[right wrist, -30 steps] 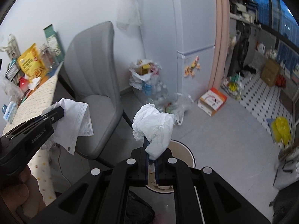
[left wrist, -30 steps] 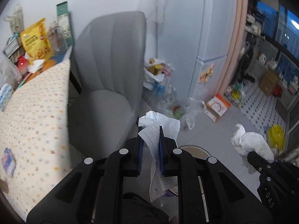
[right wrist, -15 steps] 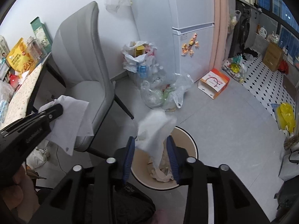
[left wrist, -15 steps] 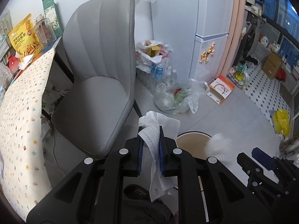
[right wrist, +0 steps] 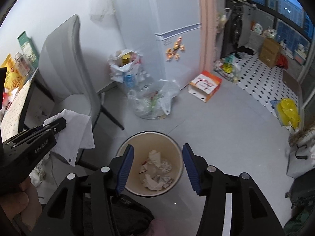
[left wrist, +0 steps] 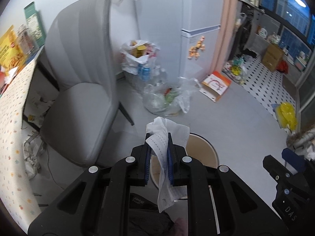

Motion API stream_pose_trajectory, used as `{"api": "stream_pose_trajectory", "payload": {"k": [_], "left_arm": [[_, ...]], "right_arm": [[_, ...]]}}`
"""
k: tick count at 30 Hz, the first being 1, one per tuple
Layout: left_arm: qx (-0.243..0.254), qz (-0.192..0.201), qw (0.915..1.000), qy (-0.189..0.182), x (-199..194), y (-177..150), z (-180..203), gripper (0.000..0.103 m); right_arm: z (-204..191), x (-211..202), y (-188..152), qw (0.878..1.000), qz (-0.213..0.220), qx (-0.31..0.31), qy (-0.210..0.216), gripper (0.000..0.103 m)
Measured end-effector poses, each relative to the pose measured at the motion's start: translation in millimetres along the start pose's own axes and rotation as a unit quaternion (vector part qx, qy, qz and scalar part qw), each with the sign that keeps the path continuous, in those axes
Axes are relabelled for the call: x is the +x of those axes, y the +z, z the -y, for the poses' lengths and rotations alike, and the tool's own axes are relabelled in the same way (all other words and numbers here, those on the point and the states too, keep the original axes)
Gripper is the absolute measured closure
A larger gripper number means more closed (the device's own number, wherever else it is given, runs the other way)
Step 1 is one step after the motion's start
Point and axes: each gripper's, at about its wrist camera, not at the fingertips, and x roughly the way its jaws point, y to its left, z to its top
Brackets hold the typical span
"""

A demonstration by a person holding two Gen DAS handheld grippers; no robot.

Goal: Collect trash
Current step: 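Open the left gripper over the bin to drop the white face mask, then move both open grippers back over the table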

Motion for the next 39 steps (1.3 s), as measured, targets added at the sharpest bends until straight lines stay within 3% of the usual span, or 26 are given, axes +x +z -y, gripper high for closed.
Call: {"api": "stream_pose_trajectory", "payload": {"k": [3, 6, 8, 10, 14, 21, 24, 31, 39], "left_arm": [[0.018, -0.011, 0.9995, -0.022, 1.7, -0.6, 15.9, 0.088], [0.021, -0.018, 0.9990, -0.036, 1.8, -1.2, 24.0, 0.078], [0.019, -0.014, 0.9989, -0.040, -0.7, -1.2, 25.9, 0.045], [0.022, -0.005, 0.9993, -0.031, -4.5, -1.1, 26.3, 0.031], [0.011, 0.006, 0.9998, -0.016, -15.3, -0.6, 17.1, 0.021], [-0.019, 0.029, 0.9994, 0.001, -40.2, 2.4, -19.0, 0.014], [-0.038, 0.045, 0.9982, 0.009, -58.4, 0.3, -42.8, 0.011], [-0.094, 0.081, 0.9915, 0.040, -101.0, -13.9, -111.7, 0.006], [-0.152, 0.105, 0.9796, 0.079, -139.6, -43.6, -189.9, 0.006]], "right_arm": [[13.7, -7.4, 1.0, 1.000, 0.007, 0.011, -0.011, 0.048], [24.9, -13.9, 1.1, 1.000, 0.013, 0.019, -0.020, 0.048], [31.5, -16.4, 1.0, 0.999, 0.014, 0.024, -0.023, 0.048], [36.6, -19.2, 1.3, 0.999, 0.016, 0.028, -0.026, 0.048], [38.6, -23.5, 0.3, 0.999, 0.021, 0.035, -0.020, 0.048], [19.3, -35.7, 3.3, 0.999, 0.033, 0.026, -0.006, 0.048], [3.4, -46.1, 4.6, 0.999, 0.044, 0.015, 0.001, 0.036], [-57.2, -68.9, 5.0, 0.997, 0.065, -0.031, 0.029, 0.028], [-133.9, -90.9, -1.7, 0.991, 0.076, -0.084, 0.068, 0.026]]}}
